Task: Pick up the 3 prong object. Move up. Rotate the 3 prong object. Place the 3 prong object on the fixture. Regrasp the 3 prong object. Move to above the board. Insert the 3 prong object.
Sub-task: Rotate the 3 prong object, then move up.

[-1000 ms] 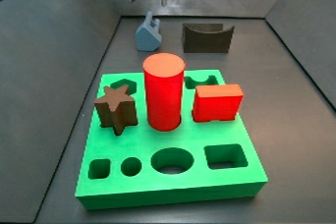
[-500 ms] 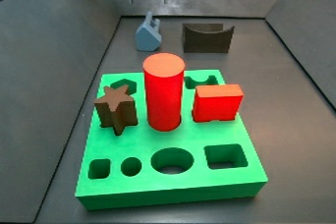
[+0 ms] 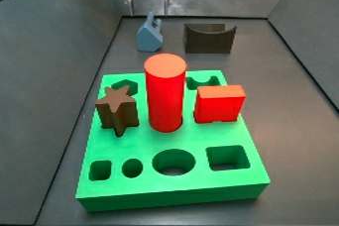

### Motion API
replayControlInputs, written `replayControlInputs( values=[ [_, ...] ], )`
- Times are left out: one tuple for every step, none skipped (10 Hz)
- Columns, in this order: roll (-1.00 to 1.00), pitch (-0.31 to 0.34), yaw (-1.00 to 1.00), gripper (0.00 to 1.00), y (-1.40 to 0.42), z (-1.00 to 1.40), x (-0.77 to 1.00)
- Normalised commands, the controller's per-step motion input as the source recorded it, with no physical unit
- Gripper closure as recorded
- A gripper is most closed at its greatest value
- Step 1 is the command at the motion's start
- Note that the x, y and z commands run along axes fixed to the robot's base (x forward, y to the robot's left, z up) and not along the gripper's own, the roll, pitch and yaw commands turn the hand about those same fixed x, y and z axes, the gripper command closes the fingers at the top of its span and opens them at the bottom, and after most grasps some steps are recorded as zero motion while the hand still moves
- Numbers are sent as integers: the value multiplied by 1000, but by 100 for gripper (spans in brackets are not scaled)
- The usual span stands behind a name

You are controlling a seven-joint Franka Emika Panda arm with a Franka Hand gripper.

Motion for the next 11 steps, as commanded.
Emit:
replayControlInputs(
  values=[
    [-25, -31, -16, 0, 6, -1000, 32],
    [-36, -31, -8, 0, 8, -1000, 47],
    [-43, -33, -2, 0, 8, -939, 50],
    [-53, -37, 4, 0, 6, -769, 45],
    [-56, -42, 6, 0, 7, -687, 44],
    [-65, -49, 13, 0, 6, -486, 38],
    [-68, -52, 15, 0, 7, -408, 37],
    [-73, -60, 18, 0, 6, -258, 33],
    [-77, -62, 20, 0, 5, -183, 33],
    [0, 0, 0, 100, 0, 0, 0],
    [0, 0, 0, 100, 0, 833, 0]
  ],
)
